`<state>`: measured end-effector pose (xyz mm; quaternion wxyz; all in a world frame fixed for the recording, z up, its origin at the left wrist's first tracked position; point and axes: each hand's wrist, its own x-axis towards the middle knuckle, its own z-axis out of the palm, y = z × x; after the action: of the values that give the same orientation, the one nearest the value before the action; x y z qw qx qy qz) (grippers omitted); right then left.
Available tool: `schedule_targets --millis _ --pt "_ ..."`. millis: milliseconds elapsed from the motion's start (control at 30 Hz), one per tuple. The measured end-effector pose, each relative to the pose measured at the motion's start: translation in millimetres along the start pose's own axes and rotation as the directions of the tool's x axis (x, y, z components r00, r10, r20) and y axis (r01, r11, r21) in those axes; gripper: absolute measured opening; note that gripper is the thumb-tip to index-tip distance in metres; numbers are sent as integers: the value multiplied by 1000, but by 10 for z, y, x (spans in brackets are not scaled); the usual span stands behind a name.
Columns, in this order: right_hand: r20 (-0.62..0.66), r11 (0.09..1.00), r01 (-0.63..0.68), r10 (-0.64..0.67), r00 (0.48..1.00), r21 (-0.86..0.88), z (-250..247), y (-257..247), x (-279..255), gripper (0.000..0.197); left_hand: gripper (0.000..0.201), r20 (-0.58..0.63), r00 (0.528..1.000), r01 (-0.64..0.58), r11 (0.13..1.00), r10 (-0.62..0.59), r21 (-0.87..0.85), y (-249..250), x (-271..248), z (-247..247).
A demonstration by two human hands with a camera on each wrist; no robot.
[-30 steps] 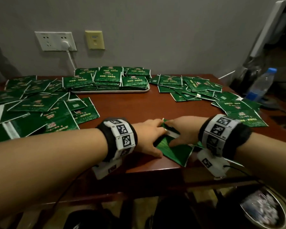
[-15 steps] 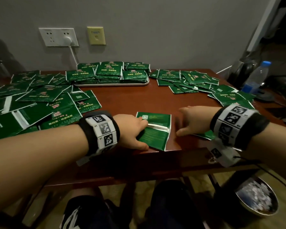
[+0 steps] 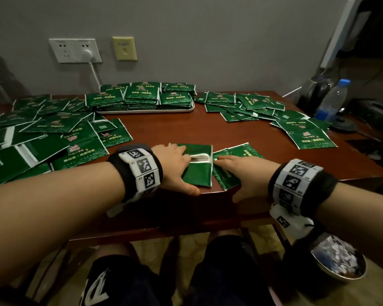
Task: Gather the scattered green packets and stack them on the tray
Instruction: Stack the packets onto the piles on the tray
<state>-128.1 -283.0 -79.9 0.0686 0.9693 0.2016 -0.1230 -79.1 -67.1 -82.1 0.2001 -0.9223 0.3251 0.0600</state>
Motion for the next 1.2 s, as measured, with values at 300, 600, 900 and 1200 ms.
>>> schedule_targets --millis 300,600,900,1200 --pt "-246 937 145 -66 967 318 -295 112 248 28 93 107 994 -25 999 27 -22 -263 -342 -10" --pt "-412 847 262 -56 909 462 -312 73 478 28 46 84 995 -45 998 49 -43 -79 -480 -23" --pt "-556 791 274 98 826 547 -382 157 428 30 30 -99 968 181 918 -229 -352 -556 -240 -247" --pt "-671 567 457 248 699 686 -477 89 407 31 50 -102 986 99 962 -128 -254 -448 -134 35"
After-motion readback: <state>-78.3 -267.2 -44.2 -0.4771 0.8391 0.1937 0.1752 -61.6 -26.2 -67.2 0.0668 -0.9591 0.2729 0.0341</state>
